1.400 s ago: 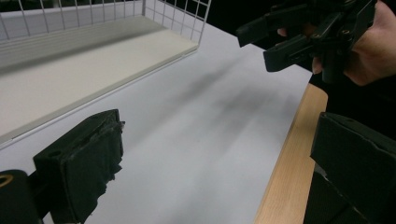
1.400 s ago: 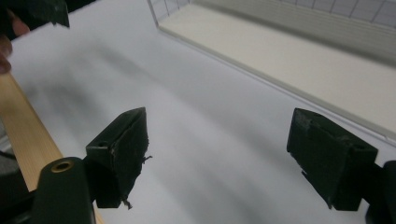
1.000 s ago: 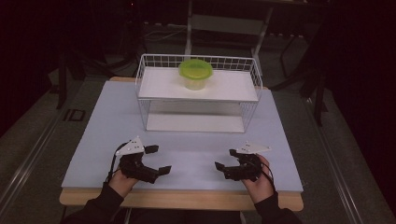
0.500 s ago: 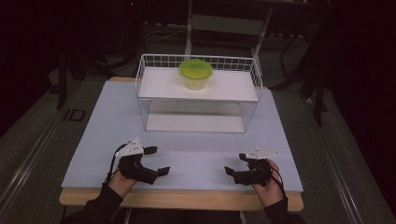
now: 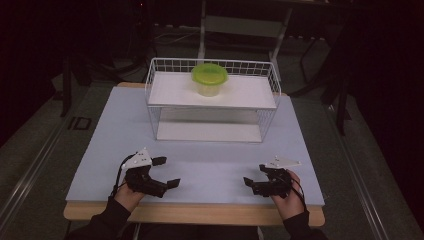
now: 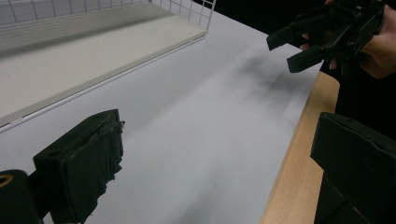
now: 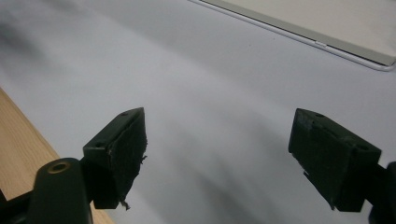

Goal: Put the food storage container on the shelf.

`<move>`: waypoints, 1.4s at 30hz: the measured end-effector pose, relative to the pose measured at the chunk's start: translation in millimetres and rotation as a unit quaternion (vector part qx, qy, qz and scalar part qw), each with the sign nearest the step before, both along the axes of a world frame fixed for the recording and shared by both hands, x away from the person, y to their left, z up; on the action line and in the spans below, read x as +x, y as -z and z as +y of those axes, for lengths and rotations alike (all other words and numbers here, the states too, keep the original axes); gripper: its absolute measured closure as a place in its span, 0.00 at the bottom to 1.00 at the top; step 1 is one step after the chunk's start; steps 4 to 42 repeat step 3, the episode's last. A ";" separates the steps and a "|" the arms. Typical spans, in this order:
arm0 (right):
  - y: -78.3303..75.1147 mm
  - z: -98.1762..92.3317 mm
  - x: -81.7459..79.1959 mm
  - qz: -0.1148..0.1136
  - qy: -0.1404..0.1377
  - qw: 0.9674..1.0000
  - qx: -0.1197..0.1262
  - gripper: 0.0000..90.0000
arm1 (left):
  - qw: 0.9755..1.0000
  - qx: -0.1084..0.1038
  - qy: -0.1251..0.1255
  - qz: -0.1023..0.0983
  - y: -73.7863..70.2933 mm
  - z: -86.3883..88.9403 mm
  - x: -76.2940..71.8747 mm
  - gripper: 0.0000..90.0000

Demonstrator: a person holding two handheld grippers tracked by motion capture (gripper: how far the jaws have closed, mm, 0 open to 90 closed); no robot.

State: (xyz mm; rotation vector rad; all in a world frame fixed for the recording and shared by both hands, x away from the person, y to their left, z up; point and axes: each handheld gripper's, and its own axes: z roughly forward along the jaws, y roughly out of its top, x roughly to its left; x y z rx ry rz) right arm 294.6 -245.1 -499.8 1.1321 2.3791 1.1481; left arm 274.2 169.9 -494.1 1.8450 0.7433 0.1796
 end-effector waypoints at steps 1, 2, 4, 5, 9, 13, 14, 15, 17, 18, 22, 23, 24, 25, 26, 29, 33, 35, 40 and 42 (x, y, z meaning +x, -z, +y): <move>0.0 0.0 0.0 0.000 0.000 1.000 0.000 0.21 | 1.000 0.000 0.000 0.000 0.0 0.0 0.0 0.04; -0.3 0.2 -0.2 -0.002 -0.002 1.000 -0.002 0.21 | 1.000 0.000 -0.001 0.000 0.0 0.2 0.0 0.04; -1.0 0.5 -0.6 -0.002 -0.003 1.000 -0.002 0.21 | 1.000 0.001 -0.001 0.001 0.4 0.3 0.2 0.04; -1.0 0.5 -0.6 -0.002 -0.003 1.000 -0.002 0.21 | 1.000 0.001 -0.001 0.001 0.4 0.3 0.2 0.04; -1.0 0.5 -0.6 -0.002 -0.003 1.000 -0.002 0.21 | 1.000 0.001 -0.001 0.001 0.4 0.3 0.2 0.04; -1.0 0.5 -0.6 -0.002 -0.003 1.000 -0.002 0.21 | 1.000 0.001 -0.001 0.001 0.4 0.3 0.2 0.04; -1.0 0.5 -0.6 -0.002 -0.003 1.000 -0.002 0.21 | 1.000 0.001 -0.001 0.001 0.4 0.3 0.2 0.04; -1.0 0.5 -0.6 -0.002 -0.003 1.000 -0.002 0.21 | 1.000 0.001 -0.001 0.001 0.4 0.3 0.2 0.04; -1.0 0.5 -0.6 -0.002 -0.003 1.000 -0.002 0.21 | 1.000 0.001 -0.001 0.001 0.4 0.3 0.2 0.04; -1.0 0.5 -0.6 -0.002 -0.003 1.000 -0.002 0.21 | 1.000 0.001 -0.001 0.001 0.4 0.3 0.2 0.04; -1.0 0.5 -0.6 -0.002 -0.003 1.000 -0.002 0.21 | 1.000 0.001 -0.001 0.001 0.4 0.3 0.2 0.04; -1.0 0.5 -0.6 -0.002 -0.003 1.000 -0.002 0.21 | 1.000 0.001 -0.001 0.001 0.4 0.3 0.2 0.04; -1.0 0.5 -0.6 -0.002 -0.003 1.000 -0.002 0.21 | 1.000 0.001 -0.001 0.001 0.4 0.3 0.2 0.04; -1.0 0.5 -0.6 -0.002 -0.003 1.000 -0.002 0.21 | 1.000 0.001 -0.001 0.001 0.4 0.3 0.2 0.04; -1.0 0.5 -0.6 -0.002 -0.003 1.000 -0.002 0.21 | 1.000 0.001 -0.001 0.001 0.4 0.3 0.2 0.04; -1.0 0.5 -0.6 -0.002 -0.003 1.000 -0.002 0.21 | 1.000 0.001 -0.001 0.001 0.4 0.3 0.2 0.04; -1.0 0.5 -0.6 -0.002 -0.003 1.000 -0.002 0.21 | 1.000 0.001 -0.001 0.001 0.4 0.3 0.2 0.04; -1.0 0.5 -0.6 -0.002 -0.003 1.000 -0.002 0.21 | 1.000 0.001 -0.001 0.001 0.4 0.3 0.2 0.04; -1.0 0.5 -0.6 -0.002 -0.003 1.000 -0.002 0.21 | 1.000 0.001 -0.001 0.001 0.4 0.3 0.2 0.04; -1.0 0.5 -0.6 -0.002 -0.003 1.000 -0.002 0.21 | 1.000 0.001 -0.001 0.001 0.4 0.3 0.2 0.04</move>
